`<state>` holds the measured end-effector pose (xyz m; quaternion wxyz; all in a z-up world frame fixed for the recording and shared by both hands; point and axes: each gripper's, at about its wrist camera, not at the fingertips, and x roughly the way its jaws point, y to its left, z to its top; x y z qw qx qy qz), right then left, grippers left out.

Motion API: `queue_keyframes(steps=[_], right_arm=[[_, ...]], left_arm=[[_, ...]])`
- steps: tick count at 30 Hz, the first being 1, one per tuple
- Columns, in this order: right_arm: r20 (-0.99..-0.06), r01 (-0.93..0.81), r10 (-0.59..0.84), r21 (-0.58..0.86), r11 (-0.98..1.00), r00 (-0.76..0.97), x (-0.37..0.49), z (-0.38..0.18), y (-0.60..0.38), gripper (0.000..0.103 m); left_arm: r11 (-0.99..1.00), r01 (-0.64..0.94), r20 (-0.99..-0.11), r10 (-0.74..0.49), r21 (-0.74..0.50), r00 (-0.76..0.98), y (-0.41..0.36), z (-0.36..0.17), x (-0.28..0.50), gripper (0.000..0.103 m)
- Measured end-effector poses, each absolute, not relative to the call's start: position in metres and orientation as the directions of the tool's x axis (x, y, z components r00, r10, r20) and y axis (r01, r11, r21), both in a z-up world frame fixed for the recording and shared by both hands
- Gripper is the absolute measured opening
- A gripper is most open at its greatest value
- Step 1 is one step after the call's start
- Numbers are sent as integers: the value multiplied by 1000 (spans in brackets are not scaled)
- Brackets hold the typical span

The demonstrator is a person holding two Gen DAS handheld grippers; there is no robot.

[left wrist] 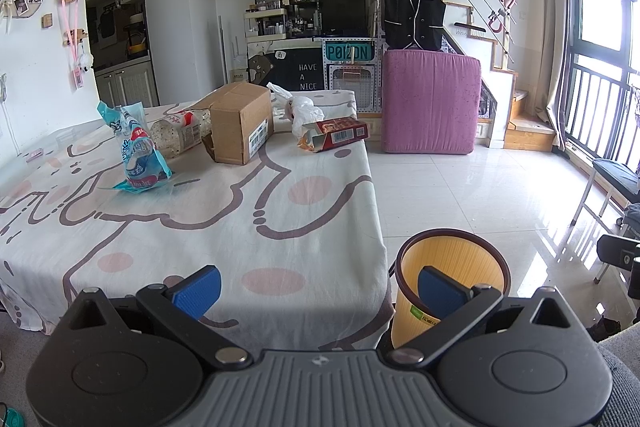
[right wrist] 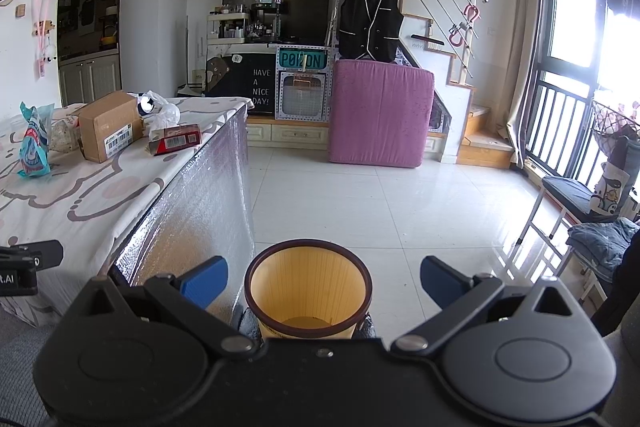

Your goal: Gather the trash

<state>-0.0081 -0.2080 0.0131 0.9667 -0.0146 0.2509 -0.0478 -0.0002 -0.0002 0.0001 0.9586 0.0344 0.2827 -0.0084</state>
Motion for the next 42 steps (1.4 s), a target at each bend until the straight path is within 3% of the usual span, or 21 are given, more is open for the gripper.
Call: queue_keyframes(steps=[25, 42], right_arm=[[-497, 78, -89, -45, 996, 863, -4, 11, -206, 103], [-532, -52, 7, -70, 996, 847, 42, -3, -158, 103]], left_arm=[[997, 23, -555, 19, 68, 832, -1, -6, 1, 103], [980, -197, -583, 155, -10, 798, 84, -15, 19, 103]])
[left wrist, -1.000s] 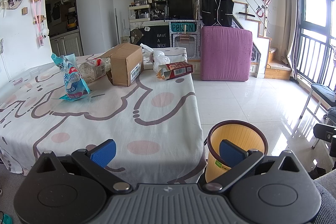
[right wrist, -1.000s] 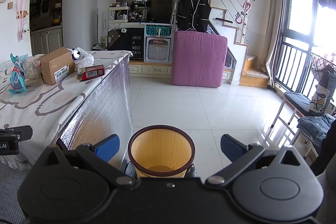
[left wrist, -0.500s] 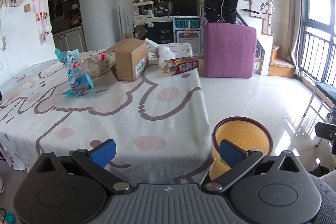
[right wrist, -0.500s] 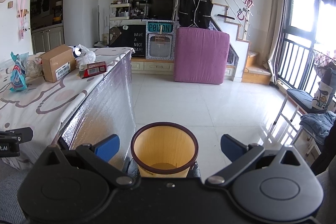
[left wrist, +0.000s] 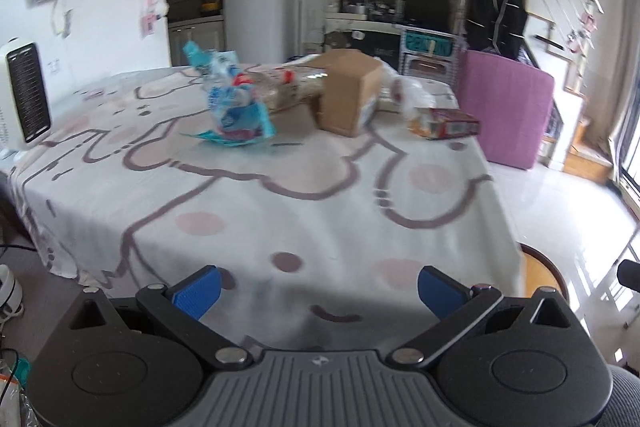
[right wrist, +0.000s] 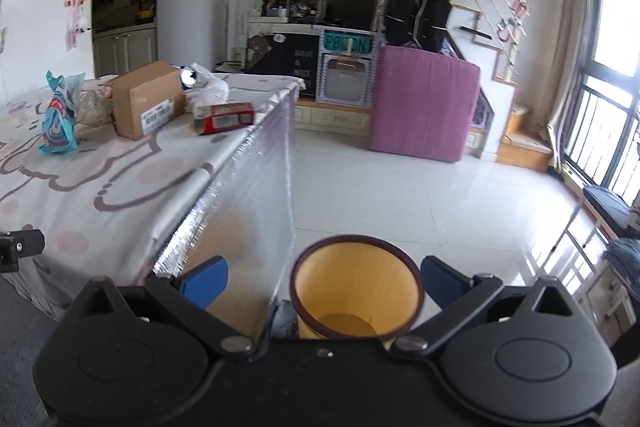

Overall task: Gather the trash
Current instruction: 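Grasp the blue snack bag with the left tool while the right tool grasps the cardboard box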

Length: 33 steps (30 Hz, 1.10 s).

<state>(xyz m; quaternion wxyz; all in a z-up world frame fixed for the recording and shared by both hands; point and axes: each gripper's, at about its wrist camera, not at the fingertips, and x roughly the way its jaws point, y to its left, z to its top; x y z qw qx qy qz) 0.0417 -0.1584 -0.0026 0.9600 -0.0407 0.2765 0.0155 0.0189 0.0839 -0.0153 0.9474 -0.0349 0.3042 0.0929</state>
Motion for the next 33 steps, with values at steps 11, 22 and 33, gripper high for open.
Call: queue_keyframes(steps=[11, 22, 33], right_arm=[[-496, -174, 145, -13, 985, 856, 104, 19, -100, 103], [-415, -250, 269, 101, 963, 869, 198, 51, -24, 103], [-530, -113, 317, 380, 918, 787, 314, 40, 54, 103]], left_arm=[[961, -264, -550, 179, -79, 816, 153, -1, 49, 103], [914, -348, -583, 169, -210, 795, 211, -1, 95, 103], [858, -309, -550, 38, -410, 835, 239, -17, 102, 103]])
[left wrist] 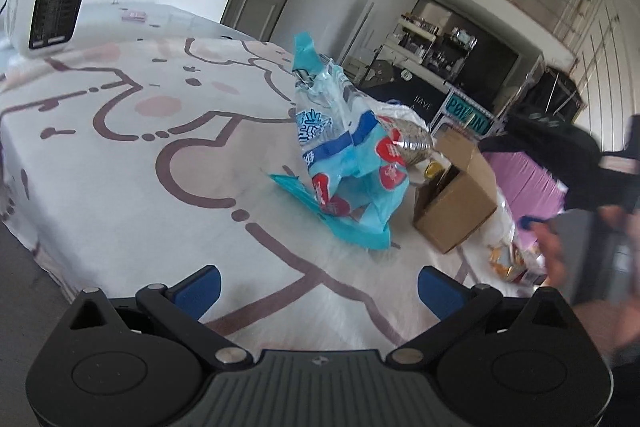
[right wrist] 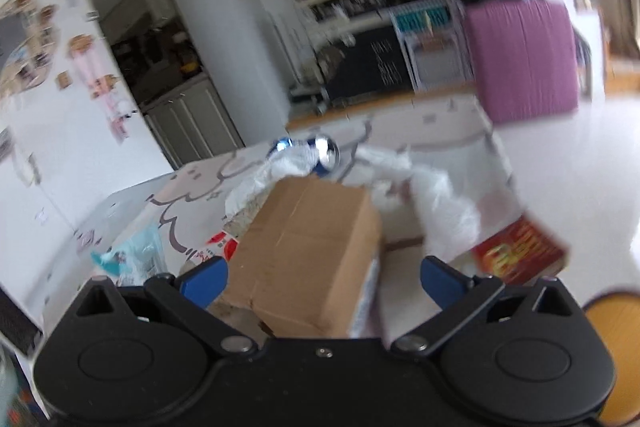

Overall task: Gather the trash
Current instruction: 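Grasp the blue snack bag with the left tool while the right tool grasps the cardboard box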

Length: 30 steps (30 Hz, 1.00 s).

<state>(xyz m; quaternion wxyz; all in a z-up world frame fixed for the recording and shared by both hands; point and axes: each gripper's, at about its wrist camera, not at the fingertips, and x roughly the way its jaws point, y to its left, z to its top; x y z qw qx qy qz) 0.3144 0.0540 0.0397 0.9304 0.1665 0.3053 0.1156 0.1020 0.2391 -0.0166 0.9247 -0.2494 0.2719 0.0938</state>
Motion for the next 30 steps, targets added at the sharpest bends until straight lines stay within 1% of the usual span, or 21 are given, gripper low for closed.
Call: queue_keyframes(steps=[3, 7, 10, 11, 12, 13, 15, 17, 20, 24, 25, 27, 30], right_arm=[[-563, -63, 314, 419, 906, 765, 327, 25, 67, 103], [-594, -33, 305, 423, 906, 744, 336, 7, 83, 103], [-610, -6, 326, 466, 885, 723, 336, -3, 76, 102], [-609, -4, 340, 484, 875, 717, 335, -4, 71, 98], [-606, -12, 355, 495, 869, 712, 335, -6, 67, 90], [-598, -34, 378, 505, 862, 706, 334, -7, 64, 85], [-573, -83, 411, 512, 855, 709, 329, -5, 60, 79], [-579, -112, 397, 464, 879, 712, 325, -1, 60, 77], [-568, -171, 397, 410, 896, 721, 318, 0, 59, 76], [-554, -225, 380, 328, 917, 740, 304, 5, 57, 75], [-550, -240, 374, 302, 923, 747, 300, 7, 56, 73], [-539, -271, 370, 257, 928, 757, 292, 8, 54, 72], [-527, -307, 373, 211, 928, 764, 282, 9, 49, 72]], left_arm=[[836, -317, -537, 32, -448, 843, 246, -15, 108, 103], [796, -322, -521, 9, -513, 854, 254, -14, 125, 103], [754, -330, -518, -16, -568, 855, 258, -17, 139, 103], [731, -334, -516, -29, -595, 856, 259, -18, 144, 103], [714, -335, -512, -38, -615, 858, 260, -20, 148, 103], [696, -335, -505, -46, -635, 862, 260, -21, 152, 103], [670, -322, -475, -51, -668, 879, 260, -21, 160, 103], [658, -313, -447, -41, -685, 893, 258, -20, 166, 103], [664, -318, -437, -15, -676, 899, 254, -15, 176, 103], [701, -387, -476, 77, -599, 876, 248, -10, 194, 103], [700, -409, -489, 97, -586, 867, 247, -11, 197, 103], [676, -451, -515, 123, -583, 848, 249, -15, 205, 103], [632, -480, -518, 142, -609, 844, 253, -21, 208, 103]])
